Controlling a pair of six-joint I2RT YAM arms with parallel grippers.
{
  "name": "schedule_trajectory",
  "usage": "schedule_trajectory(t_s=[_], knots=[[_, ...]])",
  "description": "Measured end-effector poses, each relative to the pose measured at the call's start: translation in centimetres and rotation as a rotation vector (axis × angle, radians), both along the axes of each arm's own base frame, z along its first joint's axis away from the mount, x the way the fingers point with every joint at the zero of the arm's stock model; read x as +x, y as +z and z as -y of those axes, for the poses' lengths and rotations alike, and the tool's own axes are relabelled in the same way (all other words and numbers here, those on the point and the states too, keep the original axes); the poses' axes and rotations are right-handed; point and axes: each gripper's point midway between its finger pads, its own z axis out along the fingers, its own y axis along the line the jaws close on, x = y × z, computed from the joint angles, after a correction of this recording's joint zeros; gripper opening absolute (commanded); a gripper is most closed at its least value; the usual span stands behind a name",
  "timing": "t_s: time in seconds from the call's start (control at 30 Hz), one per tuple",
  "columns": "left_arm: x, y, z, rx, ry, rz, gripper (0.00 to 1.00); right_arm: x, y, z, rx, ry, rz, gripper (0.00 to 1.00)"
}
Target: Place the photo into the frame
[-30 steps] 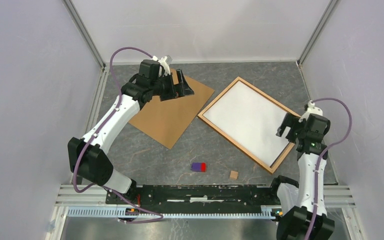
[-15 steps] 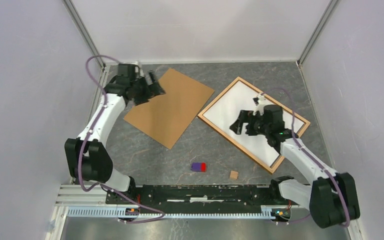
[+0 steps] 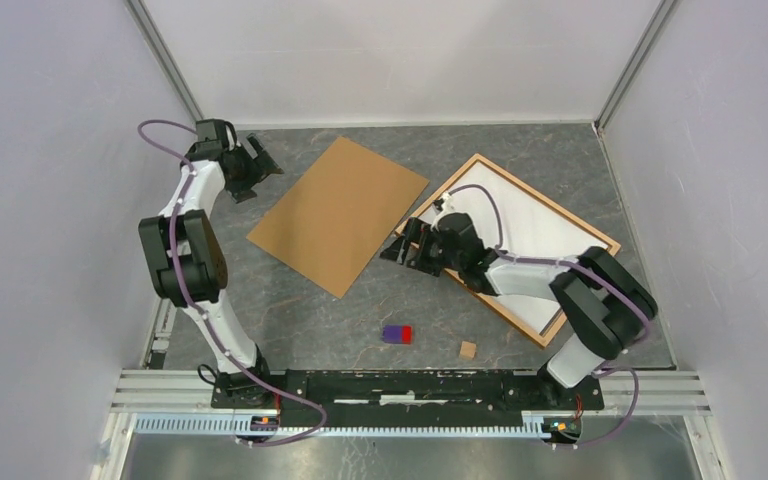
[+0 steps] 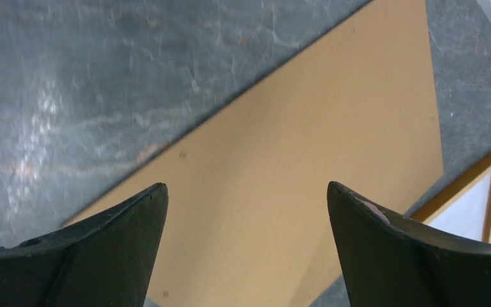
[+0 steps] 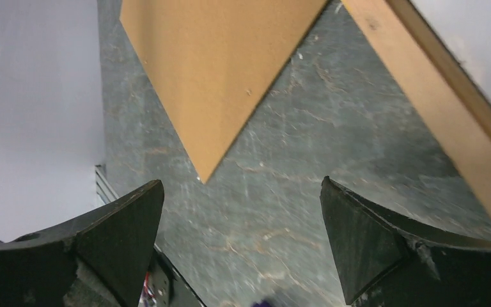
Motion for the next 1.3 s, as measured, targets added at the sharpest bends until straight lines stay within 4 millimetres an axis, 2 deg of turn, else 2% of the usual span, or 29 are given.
schedule_trajectory(t_s=[0.1, 0.2, 0.3, 0.43, 0.63, 0.83, 1.0, 1.13, 1.3], knots=[[2.4, -0.9, -1.0, 0.033, -0.025, -0.011, 1.00, 0.6, -0.7, -2.2, 0.043, -0.021, -0.032, 0.98], [3.0, -3.0, -1.6, 0.040, -0.037, -0.056, 1.00, 1.0, -1.9, -3.1, 0.047, -0.035, -0.064, 0.98], [2.5, -5.4, -1.7, 0.025, -0.043, -0.122, 1.00, 1.8, -2.9, -4.1, 0.036, -0.049, -0.079, 0.98], [1.8, -7.2, -1.7, 0.013, -0.042, -0.178, 1.00, 3.1, -2.9, -5.7, 0.044, -0.055, -0.069, 0.98], [0.3, -8.3, -1.5, -0.002, -0.032, -0.253, 1.00, 3.7, -2.9, -7.6, 0.048, -0.069, -0.070, 0.98], [-0.6, -8.6, -1.3, -0.027, -0.002, -0.276, 1.00, 4.6, -2.9, -9.1, 0.077, -0.086, -0.091, 0.98], [-2.7, -8.7, -2.8, -0.006, 0.064, -0.277, 1.00, 5.6, -2.7, -10.2, 0.096, -0.077, -0.076, 0.98], [-6.0, -8.9, -3.9, -0.019, 0.154, -0.286, 1.00, 5.8, -2.5, -10.7, 0.118, -0.059, -0.054, 0.98], [-9.9, -9.0, -3.7, -0.018, 0.210, -0.261, 1.00, 6.0, -2.4, -10.6, 0.102, -0.034, -0.017, 0.98]])
